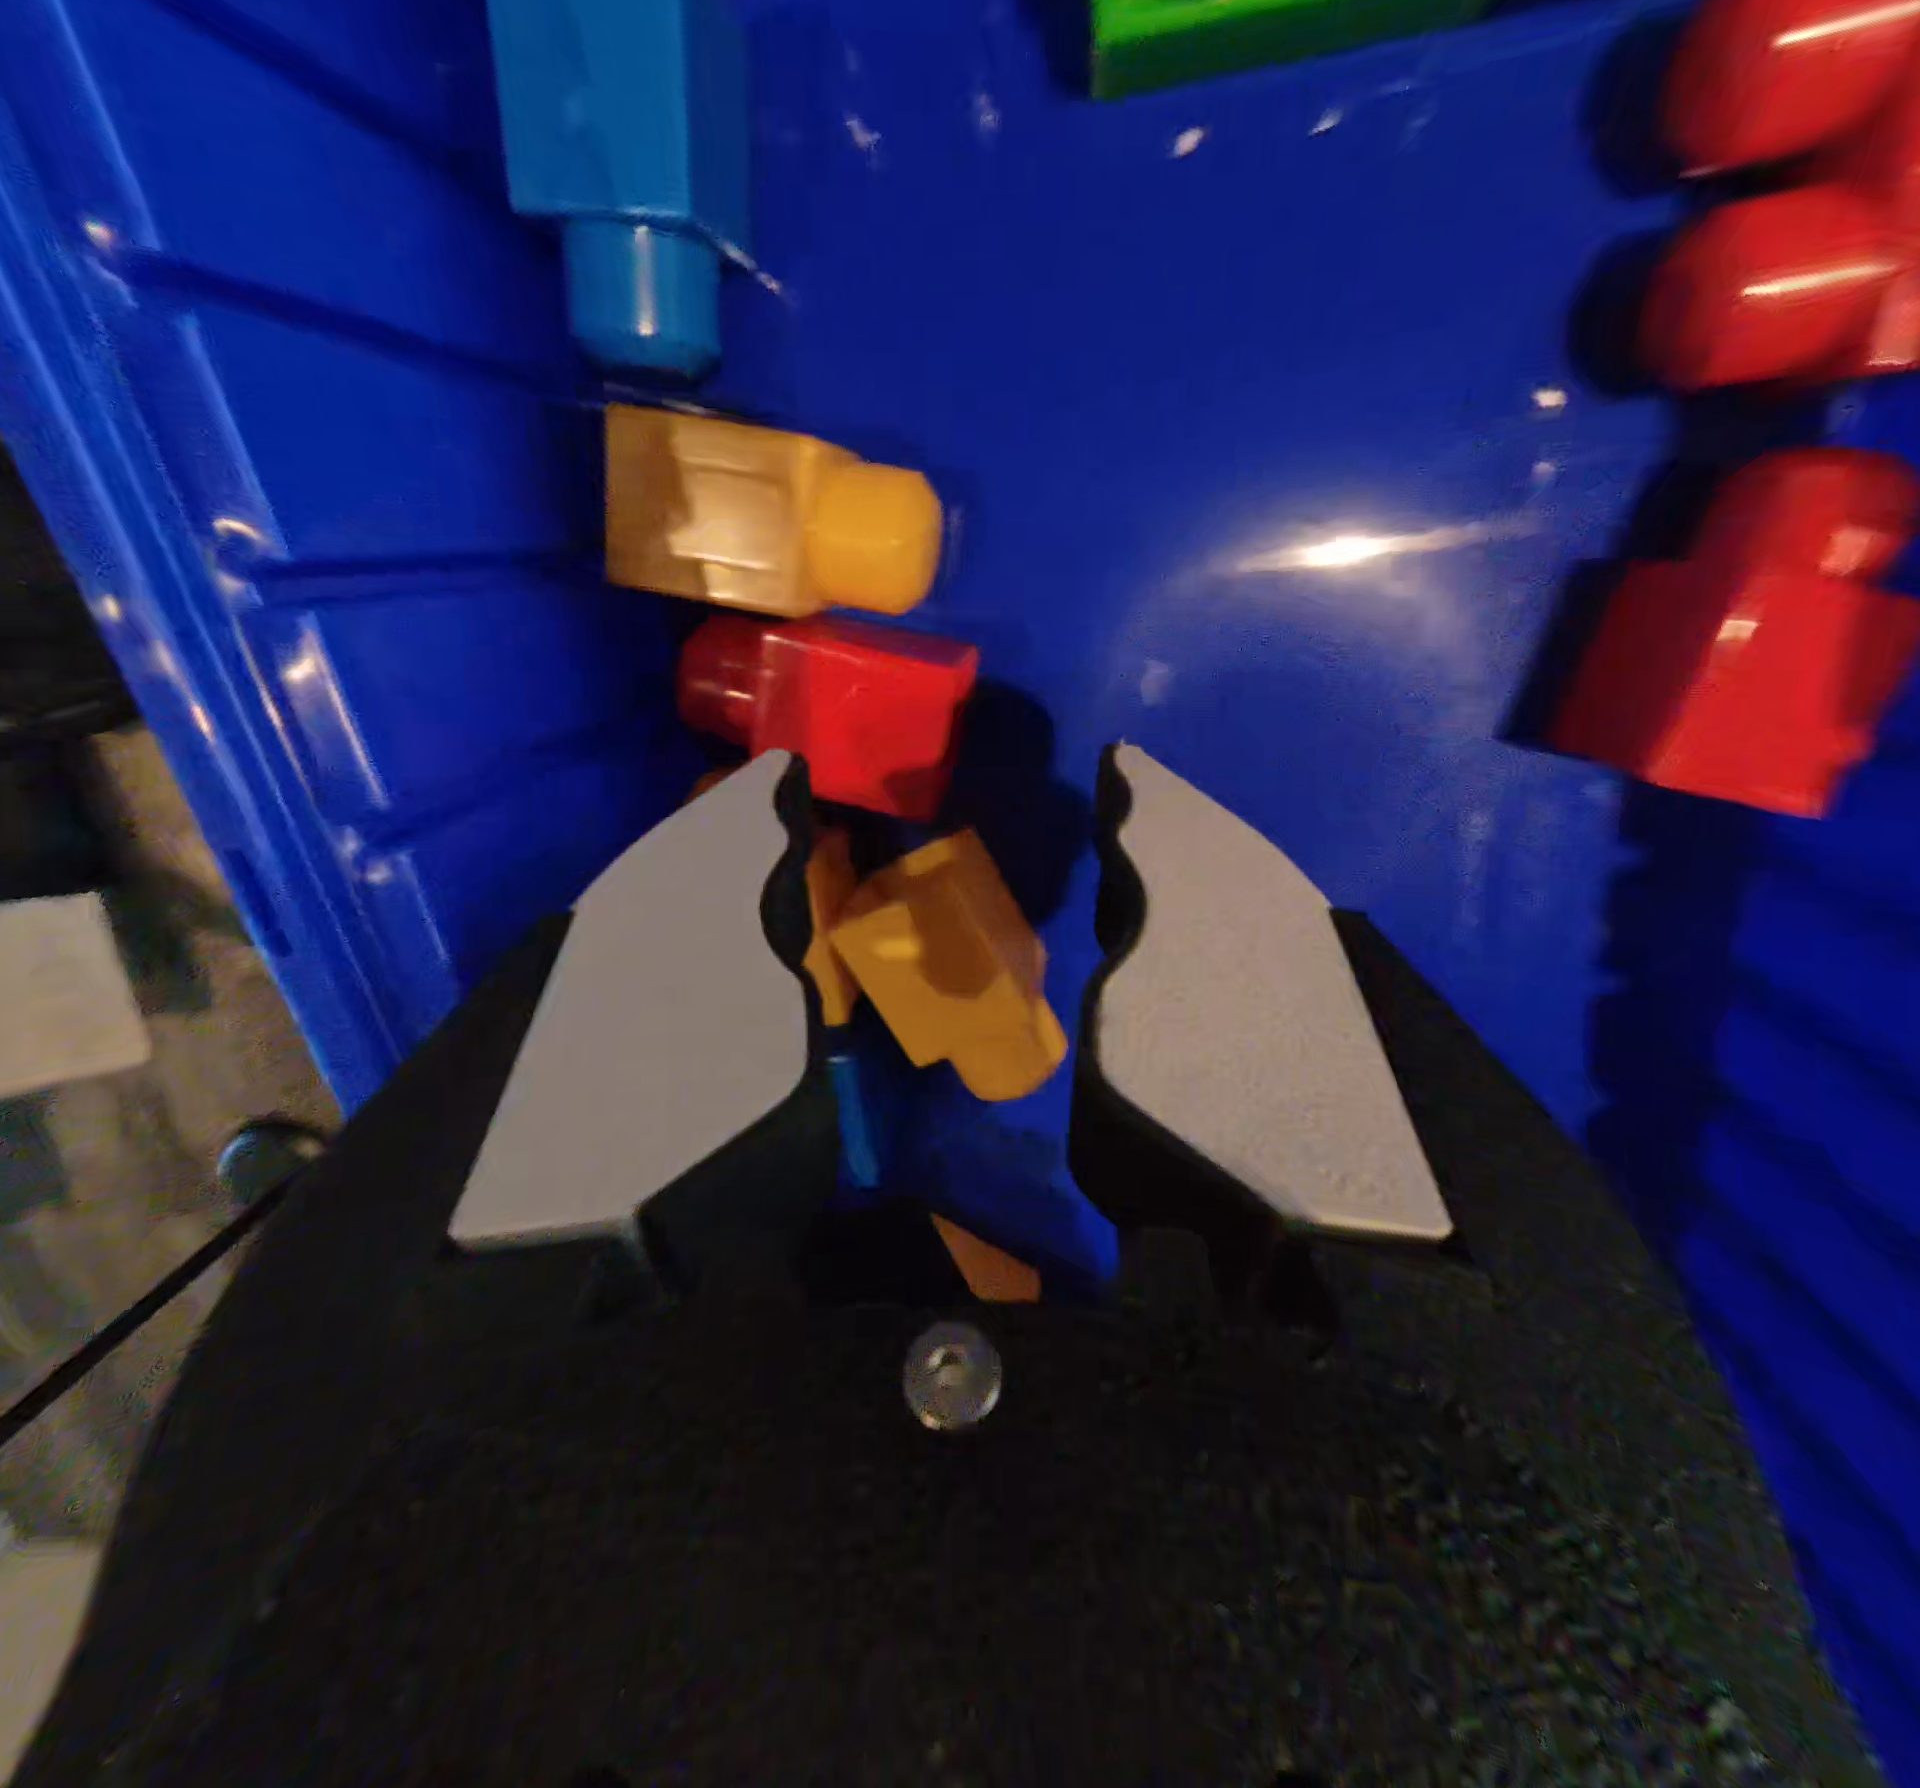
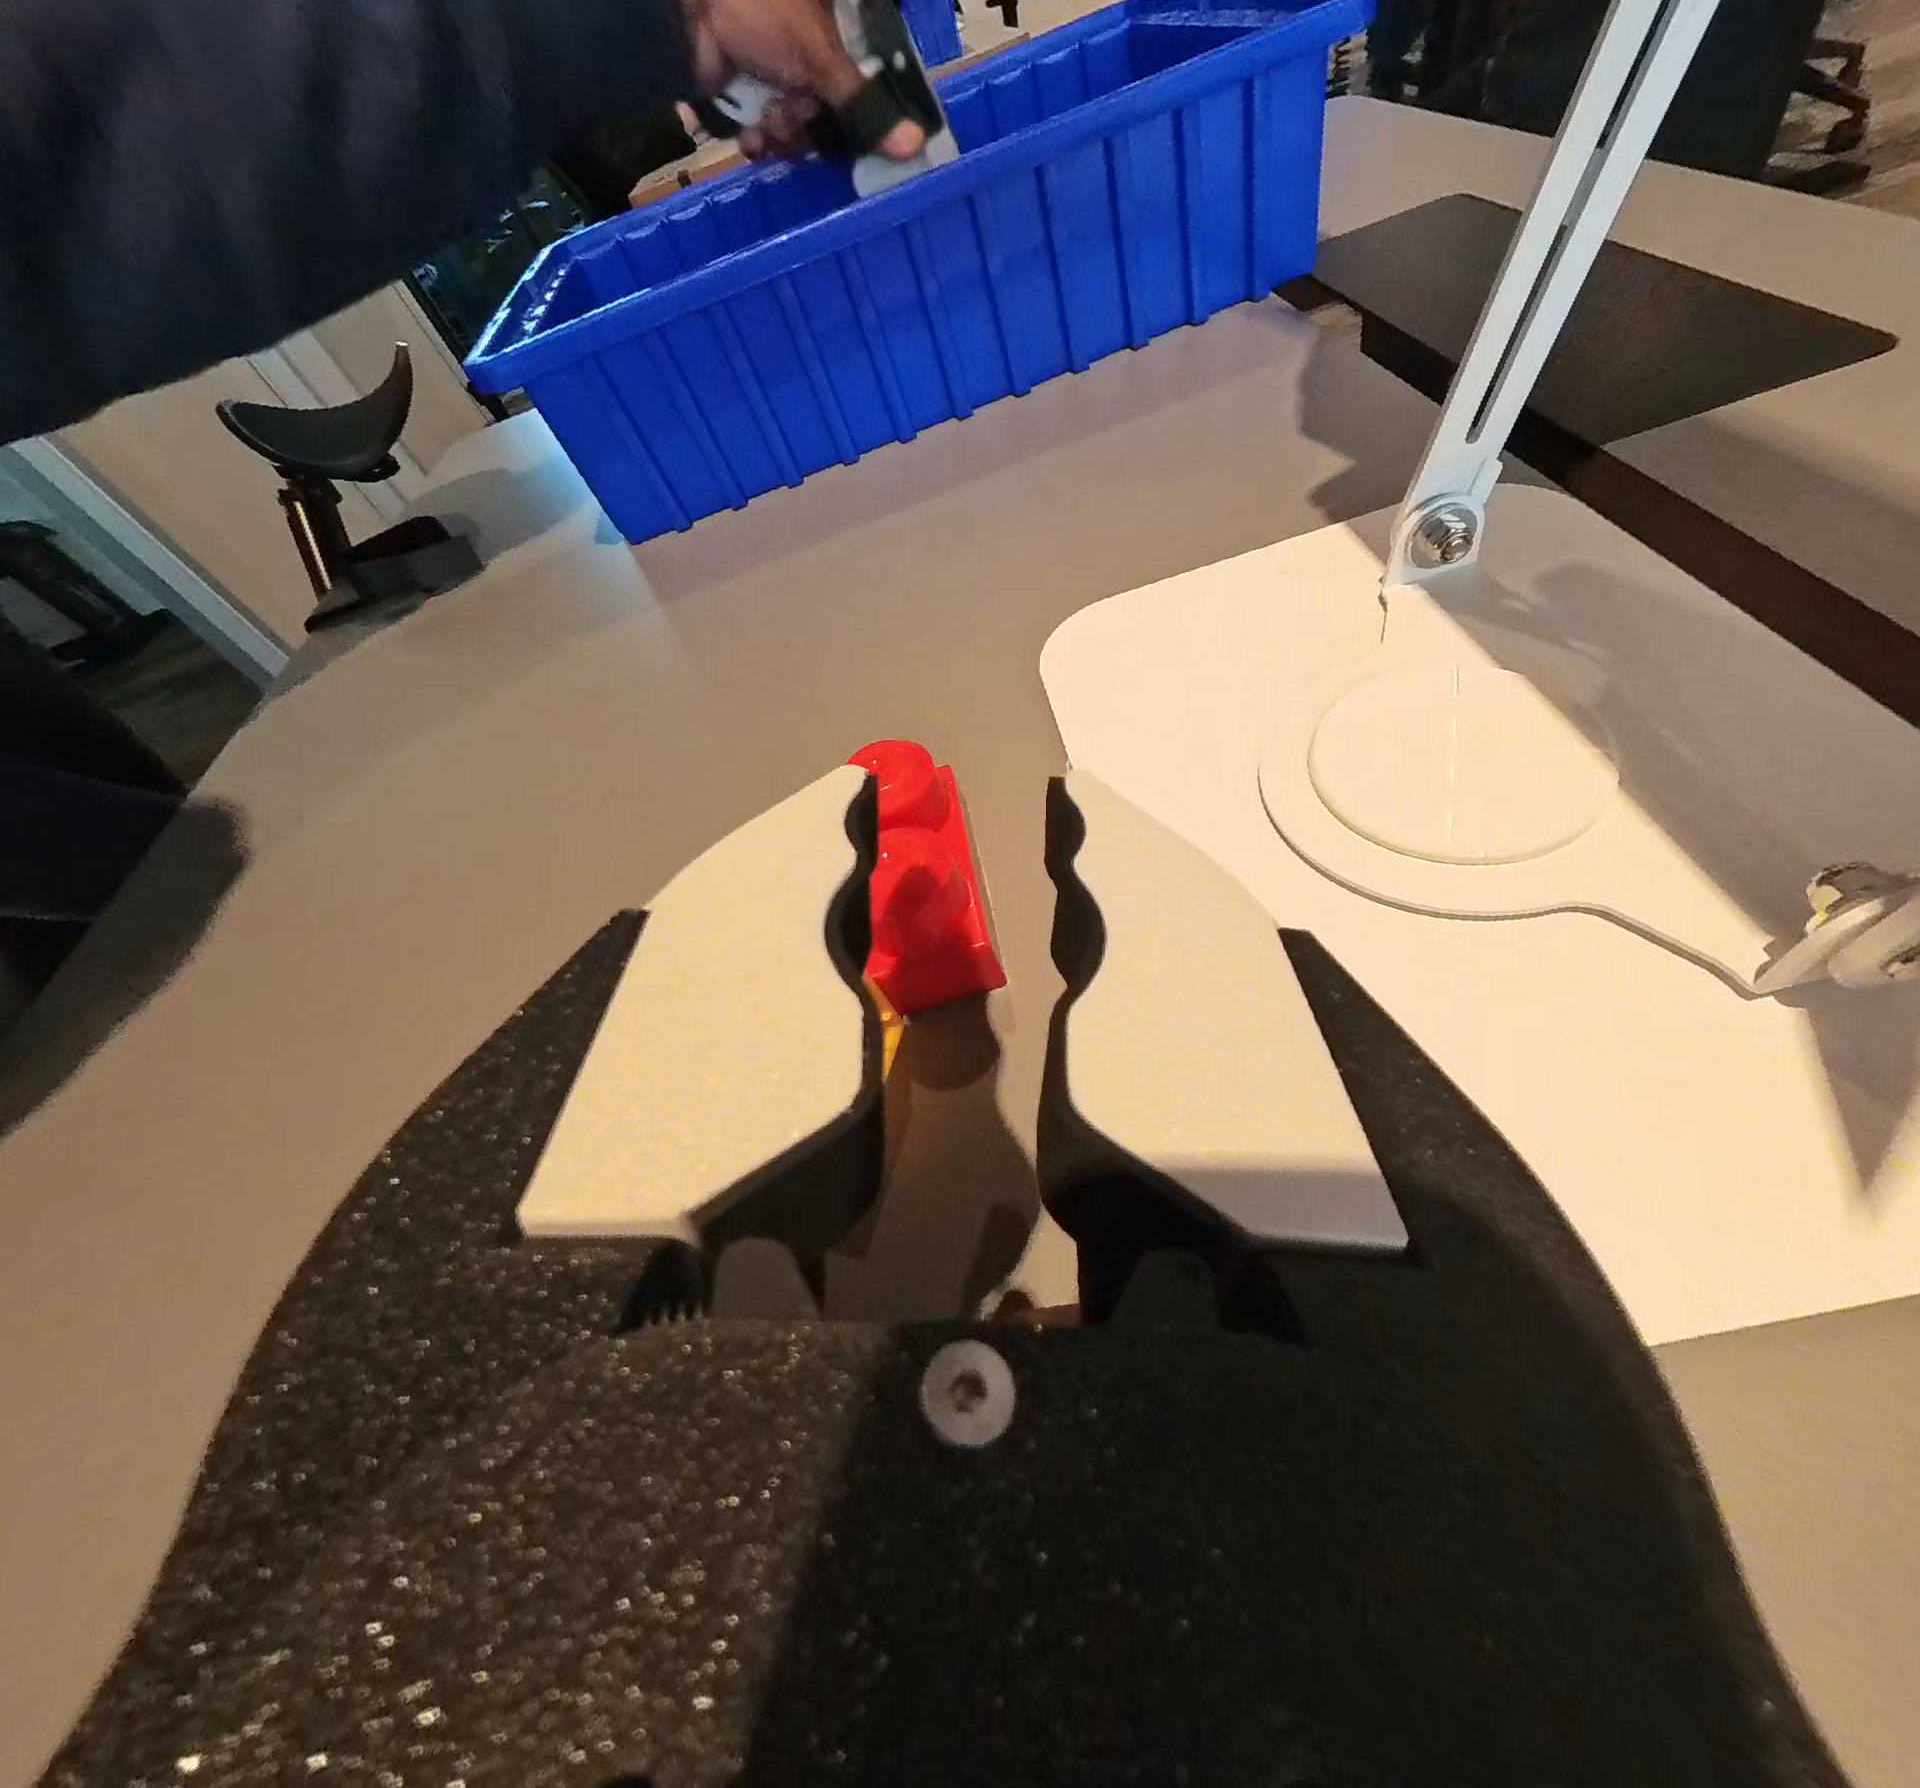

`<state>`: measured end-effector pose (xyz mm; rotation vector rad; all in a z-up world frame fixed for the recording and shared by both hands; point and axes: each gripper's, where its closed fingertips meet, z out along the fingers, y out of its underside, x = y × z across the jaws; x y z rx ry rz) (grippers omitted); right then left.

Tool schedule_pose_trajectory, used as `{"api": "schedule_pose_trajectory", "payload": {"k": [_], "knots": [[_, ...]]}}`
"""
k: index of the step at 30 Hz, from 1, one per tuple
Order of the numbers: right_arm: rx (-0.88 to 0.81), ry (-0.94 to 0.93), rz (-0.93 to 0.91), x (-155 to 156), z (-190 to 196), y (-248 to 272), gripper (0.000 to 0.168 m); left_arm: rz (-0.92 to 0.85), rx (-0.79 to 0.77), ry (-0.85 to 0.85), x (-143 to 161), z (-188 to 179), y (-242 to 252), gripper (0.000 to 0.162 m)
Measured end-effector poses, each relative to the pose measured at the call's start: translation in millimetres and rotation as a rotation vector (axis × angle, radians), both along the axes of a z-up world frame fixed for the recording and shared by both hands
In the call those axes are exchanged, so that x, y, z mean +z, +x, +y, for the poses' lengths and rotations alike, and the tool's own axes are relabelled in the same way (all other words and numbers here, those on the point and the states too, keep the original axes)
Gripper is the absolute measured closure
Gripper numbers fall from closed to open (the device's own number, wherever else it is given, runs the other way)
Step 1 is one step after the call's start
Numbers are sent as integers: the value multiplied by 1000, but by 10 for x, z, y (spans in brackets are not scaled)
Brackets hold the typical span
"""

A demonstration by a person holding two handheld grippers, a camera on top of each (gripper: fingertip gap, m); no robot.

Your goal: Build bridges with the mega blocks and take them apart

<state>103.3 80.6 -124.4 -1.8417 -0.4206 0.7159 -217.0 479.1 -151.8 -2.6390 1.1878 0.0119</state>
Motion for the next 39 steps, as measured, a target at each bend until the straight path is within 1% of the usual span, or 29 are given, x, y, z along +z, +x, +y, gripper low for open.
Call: {"api": "schedule_pose_trajectory", "payload": {"k": [4,6,9,12,14,16,18,20,23,25,26,28,30,32,34,35,37,39], "knots": [[11,-7,12,0,-1,-2,139,104,-5,19,-176,152,-64,119],[16,-13,19,-1,0,-4,139,201,-61,79,-191,239,-117,124],[25,-19,29,-1,1,-7,139,333,-171,159,-182,303,-182,133],[33,-26,38,0,3,-7,139,421,-270,209,-186,309,-203,134],[34,-29,42,-1,6,-7,139,469,-323,249,-178,320,-201,138],[33,-28,41,-1,6,-7,139,514,-373,325,-123,364,-172,146],[31,-23,37,1,4,-8,140,592,-425,405,13,406,-173,158],[30,-21,35,1,3,-8,140,494,-446,385,52,304,-54,159],[31,-22,38,3,3,-6,140,439,-460,399,165,194,5,159],[32,-21,41,6,2,-6,140,341,-461,402,293,47,109,159],[32,-18,42,10,0,-5,140,262,-464,411,407,-69,207,159],[35,-14,45,17,-4,-6,139,7,-491,409,731,-466,533,160],[39,-10,49,23,-9,-7,137,-294,-559,384,1167,-1066,922,160],[43,-2,54,38,-16,-7,133,-605,-635,335,1625,-1754,1278,160],[46,21,59,69,-30,-4,129,-864,-708,294,1981,-2393,1560,160],[42,42,62,94,-39,4,127,-978,-726,272,2097,-2668,1677,160],[17,112,59,173,-63,33,125,-1227,-722,194,2217,-3140,1896,160],[-13,210,63,305,-130,44,125,-1479,-714,126,2179,-3505,2114,160]]}}
